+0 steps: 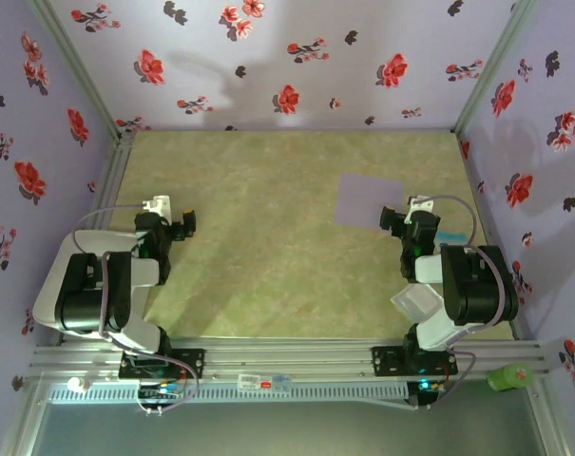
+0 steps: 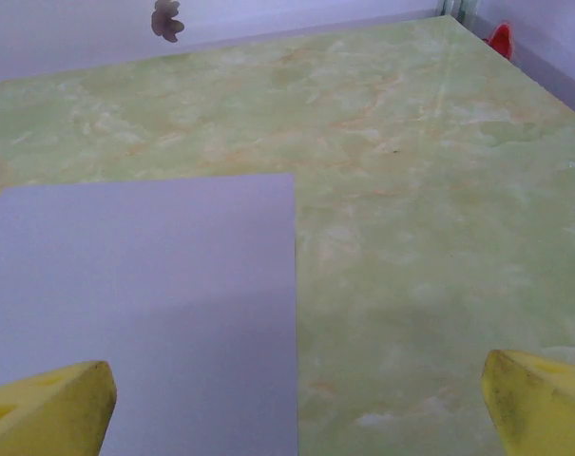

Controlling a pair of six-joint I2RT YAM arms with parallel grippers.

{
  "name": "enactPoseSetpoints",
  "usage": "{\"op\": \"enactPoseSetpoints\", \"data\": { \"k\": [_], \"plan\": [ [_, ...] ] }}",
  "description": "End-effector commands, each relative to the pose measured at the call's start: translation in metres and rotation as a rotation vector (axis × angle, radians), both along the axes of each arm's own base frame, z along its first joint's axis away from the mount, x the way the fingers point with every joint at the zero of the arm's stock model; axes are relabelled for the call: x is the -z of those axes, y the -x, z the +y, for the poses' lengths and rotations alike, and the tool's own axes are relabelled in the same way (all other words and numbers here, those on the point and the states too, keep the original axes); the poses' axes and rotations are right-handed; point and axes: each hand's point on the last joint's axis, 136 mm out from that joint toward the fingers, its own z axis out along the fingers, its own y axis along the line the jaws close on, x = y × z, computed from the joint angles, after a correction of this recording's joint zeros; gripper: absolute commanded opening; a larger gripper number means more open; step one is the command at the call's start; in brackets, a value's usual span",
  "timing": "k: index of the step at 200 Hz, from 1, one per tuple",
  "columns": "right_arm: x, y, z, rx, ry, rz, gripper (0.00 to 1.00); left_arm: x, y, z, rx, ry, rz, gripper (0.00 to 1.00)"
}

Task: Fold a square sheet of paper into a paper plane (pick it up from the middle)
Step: Move the square sheet of paper to the center of the table.

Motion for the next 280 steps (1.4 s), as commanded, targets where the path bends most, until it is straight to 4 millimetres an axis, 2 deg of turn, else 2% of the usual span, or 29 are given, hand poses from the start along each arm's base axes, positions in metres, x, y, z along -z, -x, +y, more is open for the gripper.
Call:
{"op": "enactPoseSetpoints", "data": {
  "k": [1,154,204,248,280],
  "plan": [
    [-0.008,-0.005,0.0,-0.002,-0.006,-0.017,0.99,-0.008,-0.005,0.003,-0.002,-0.019,-0.029,1.0],
    [-0.007,-0.005,0.0,-0.003,-0.013,-0.016,0.99,-0.008,-0.006,0.01,-0.041,-0.017,-0.026,1.0],
    [-0.008,-0.005,0.0,-0.007,-0.008,-0.018,0.99,-0.01,-0.002,0.003,0.001,-0.018,-0.048,1.0],
    [-0.011,-0.006,0.001,-0.012,-0.01,-0.008,0.99,-0.026,0.002,0.006,-0.018,-0.009,-0.055,1.0],
    [-0.026,-0.009,-0.007,0.042,-0.016,0.046,0.99,-0.04,0.008,0.007,-0.031,0.004,-0.031,1.0]
  ]
}}
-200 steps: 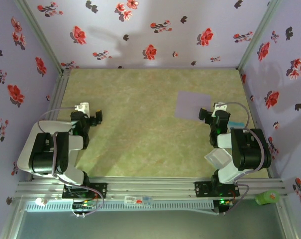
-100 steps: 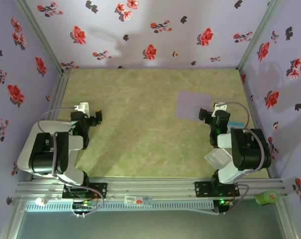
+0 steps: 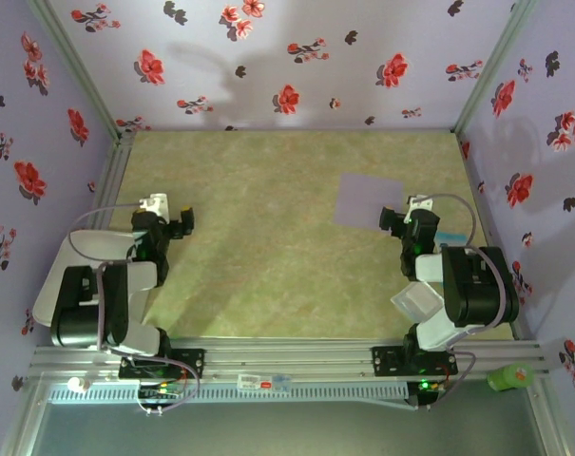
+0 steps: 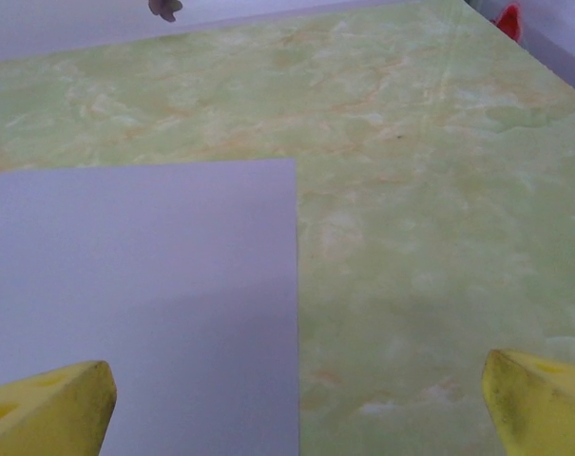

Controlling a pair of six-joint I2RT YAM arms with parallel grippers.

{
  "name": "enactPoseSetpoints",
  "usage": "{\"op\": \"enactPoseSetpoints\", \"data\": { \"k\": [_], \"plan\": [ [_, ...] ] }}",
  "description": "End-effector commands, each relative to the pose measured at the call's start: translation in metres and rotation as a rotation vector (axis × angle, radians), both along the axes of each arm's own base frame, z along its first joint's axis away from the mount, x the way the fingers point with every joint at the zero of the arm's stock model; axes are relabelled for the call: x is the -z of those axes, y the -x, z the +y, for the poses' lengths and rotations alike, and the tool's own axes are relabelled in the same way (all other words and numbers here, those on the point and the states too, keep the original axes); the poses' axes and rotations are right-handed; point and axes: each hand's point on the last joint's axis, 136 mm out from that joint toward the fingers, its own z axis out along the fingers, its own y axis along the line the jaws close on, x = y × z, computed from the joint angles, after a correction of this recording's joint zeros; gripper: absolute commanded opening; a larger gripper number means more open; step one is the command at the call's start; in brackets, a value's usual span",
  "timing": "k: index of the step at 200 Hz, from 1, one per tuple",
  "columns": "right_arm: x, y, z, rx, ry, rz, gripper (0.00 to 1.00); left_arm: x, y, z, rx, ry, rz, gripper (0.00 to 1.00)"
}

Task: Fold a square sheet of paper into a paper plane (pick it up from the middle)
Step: Move the square sheet of paper to the center of the table.

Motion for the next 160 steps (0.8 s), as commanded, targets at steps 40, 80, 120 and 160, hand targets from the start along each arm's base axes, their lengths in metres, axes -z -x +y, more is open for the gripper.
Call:
{"op": "enactPoseSetpoints", "data": {
  "k": [40,80,120,160],
  "plan": [
    [-0.048,-0.006,-0.027,0.238,-0.116,0.126,0.99,-0.036,0.008,0.02,-0.171,0.15,0.051,1.0],
    [-0.038,-0.01,0.004,0.155,-0.373,0.329,0.99,-0.05,0.02,0.0,-0.131,0.335,0.121,1.0],
    [-0.024,-0.028,0.055,-0.02,-0.625,0.449,0.99,-0.053,0.025,-0.042,0.016,0.575,0.223,1.0],
    [-0.007,-0.038,0.07,-0.048,-0.714,0.512,0.99,-0.054,0.035,-0.087,0.157,0.633,0.347,1.0]
  ]
}}
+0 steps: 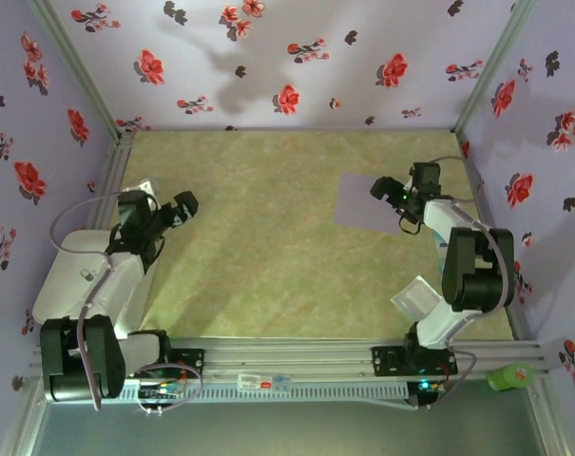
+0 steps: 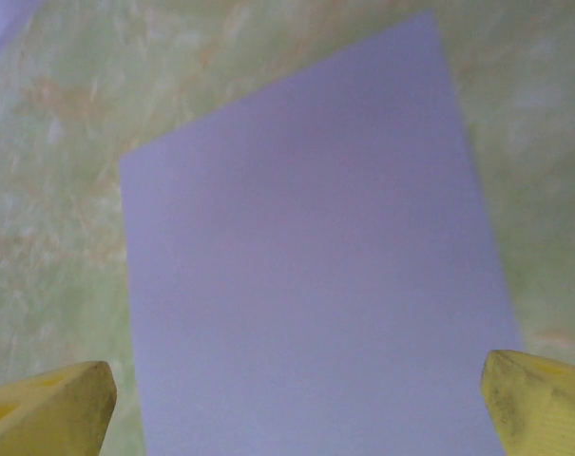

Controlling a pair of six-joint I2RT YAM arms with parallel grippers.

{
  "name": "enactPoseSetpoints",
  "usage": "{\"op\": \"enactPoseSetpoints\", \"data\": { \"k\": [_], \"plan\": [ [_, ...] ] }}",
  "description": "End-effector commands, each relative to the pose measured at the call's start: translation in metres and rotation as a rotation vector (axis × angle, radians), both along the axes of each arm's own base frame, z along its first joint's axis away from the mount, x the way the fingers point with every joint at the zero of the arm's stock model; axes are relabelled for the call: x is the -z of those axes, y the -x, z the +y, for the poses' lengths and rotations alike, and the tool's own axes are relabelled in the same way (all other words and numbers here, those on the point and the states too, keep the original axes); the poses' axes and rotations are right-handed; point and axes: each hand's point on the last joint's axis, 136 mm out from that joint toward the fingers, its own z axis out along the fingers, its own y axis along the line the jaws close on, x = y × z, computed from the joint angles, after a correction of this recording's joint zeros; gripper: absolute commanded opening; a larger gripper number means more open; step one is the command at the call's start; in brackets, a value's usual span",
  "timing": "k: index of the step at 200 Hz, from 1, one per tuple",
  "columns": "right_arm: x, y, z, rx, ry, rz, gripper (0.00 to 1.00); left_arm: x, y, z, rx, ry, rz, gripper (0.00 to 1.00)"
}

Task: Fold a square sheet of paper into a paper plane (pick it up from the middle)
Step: Move the square sheet of paper to the center of the table.

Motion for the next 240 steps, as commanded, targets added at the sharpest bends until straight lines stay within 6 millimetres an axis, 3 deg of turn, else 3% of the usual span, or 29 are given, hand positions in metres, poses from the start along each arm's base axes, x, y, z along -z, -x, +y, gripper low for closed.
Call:
{"op": "enactPoseSetpoints", "data": {
  "k": [1,62,98,123,173,208,240],
  "plan": [
    [-0.003,-0.001,0.019,-0.029,-0.124,0.038,0.99,-0.003,0.013,-0.039,0.132,0.091,0.075,1.0],
    [0.028,-0.013,0.031,-0.093,-0.147,0.159,0.96,0.002,0.035,-0.101,0.264,0.034,0.125,1.0],
    [0.04,-0.019,0.039,-0.135,-0.15,0.2,0.95,0.004,0.044,-0.122,0.307,0.041,0.149,1.0],
    [0.048,-0.019,0.04,-0.152,-0.118,0.237,0.95,0.008,0.048,-0.125,0.31,0.04,0.169,1.0],
    [0.068,0.021,0.059,-0.293,0.012,0.394,0.93,0.012,0.052,-0.13,0.311,0.05,0.187,1.0],
    [0.069,0.054,0.095,-0.369,0.027,0.429,0.92,0.011,0.052,-0.139,0.333,0.043,0.173,1.0],
    [0.079,0.084,0.12,-0.291,-0.038,0.433,0.92,0.011,0.053,-0.151,0.345,0.067,0.179,1.0]
  ]
}}
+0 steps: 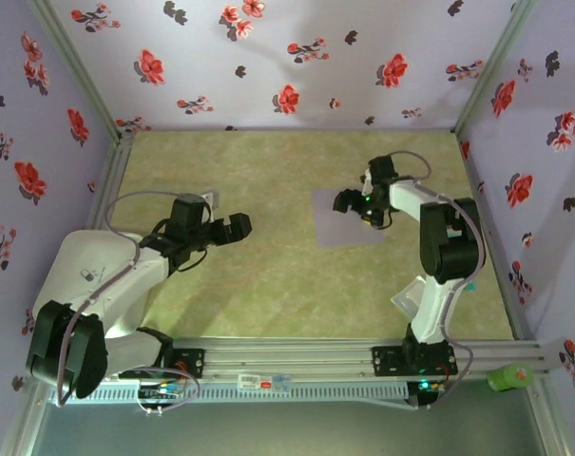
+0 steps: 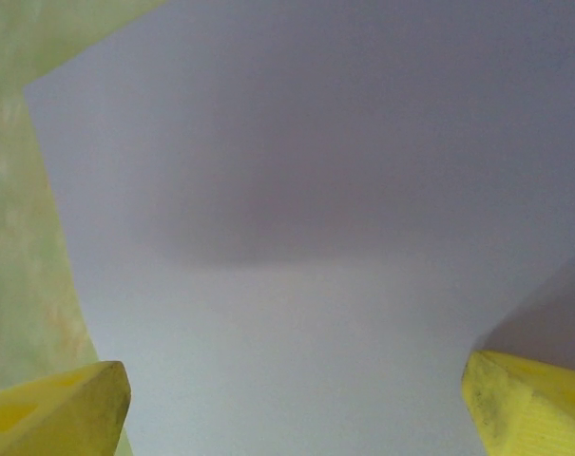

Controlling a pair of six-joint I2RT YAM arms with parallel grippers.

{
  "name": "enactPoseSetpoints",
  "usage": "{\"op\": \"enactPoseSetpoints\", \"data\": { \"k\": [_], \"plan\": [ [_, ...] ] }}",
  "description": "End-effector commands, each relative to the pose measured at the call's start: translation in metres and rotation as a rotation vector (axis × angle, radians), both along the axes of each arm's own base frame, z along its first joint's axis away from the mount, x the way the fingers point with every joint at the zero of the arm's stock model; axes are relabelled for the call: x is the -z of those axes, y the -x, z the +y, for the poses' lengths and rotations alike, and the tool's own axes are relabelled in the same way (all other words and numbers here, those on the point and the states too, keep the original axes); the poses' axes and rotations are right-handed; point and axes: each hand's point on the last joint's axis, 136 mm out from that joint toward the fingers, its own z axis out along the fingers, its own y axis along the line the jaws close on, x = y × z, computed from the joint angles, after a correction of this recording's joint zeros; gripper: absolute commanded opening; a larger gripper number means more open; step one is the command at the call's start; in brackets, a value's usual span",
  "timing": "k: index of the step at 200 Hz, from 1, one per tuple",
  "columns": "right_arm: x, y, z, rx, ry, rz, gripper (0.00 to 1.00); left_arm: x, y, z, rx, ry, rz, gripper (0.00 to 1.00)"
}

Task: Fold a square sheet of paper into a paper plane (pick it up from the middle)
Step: Move the square sheet of paper to the center of the table.

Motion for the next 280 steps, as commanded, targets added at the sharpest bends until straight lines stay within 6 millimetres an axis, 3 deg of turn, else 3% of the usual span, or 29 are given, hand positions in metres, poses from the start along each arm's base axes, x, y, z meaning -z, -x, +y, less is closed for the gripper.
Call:
{"op": "enactPoseSetpoints", "data": {
  "k": [1,49,70,94,110,159,186,280],
  "plan": [
    [0.032,0.052,0.009,0.087,-0.005,0.171,0.92,-0.013,-0.007,-0.012,-0.004,0.032,-0.023,1.0],
    [0.034,0.086,0.052,0.181,-0.129,0.164,0.87,0.002,0.003,-0.044,0.042,0.035,0.028,1.0],
    [0.011,0.084,0.059,0.17,-0.183,0.126,0.86,0.005,0.007,-0.059,0.065,0.03,0.035,1.0],
    [-0.032,0.07,0.059,0.116,-0.197,0.03,0.85,0.007,0.008,-0.073,0.092,0.028,0.041,1.0],
    [-0.04,0.063,0.05,0.102,-0.139,0.006,0.86,0.009,0.007,-0.079,0.096,0.014,0.055,1.0],
    [-0.017,0.054,0.044,0.086,-0.143,0.084,0.85,0.011,0.008,-0.094,0.13,-0.016,0.087,1.0],
    [-0.008,0.056,0.052,0.06,-0.175,0.112,0.81,0.01,0.009,-0.098,0.142,-0.015,0.083,1.0],
    [0.02,0.114,0.072,0.139,-0.166,0.178,0.81,0.009,0.005,-0.089,0.105,-0.051,0.067,1.0]
  ]
}}
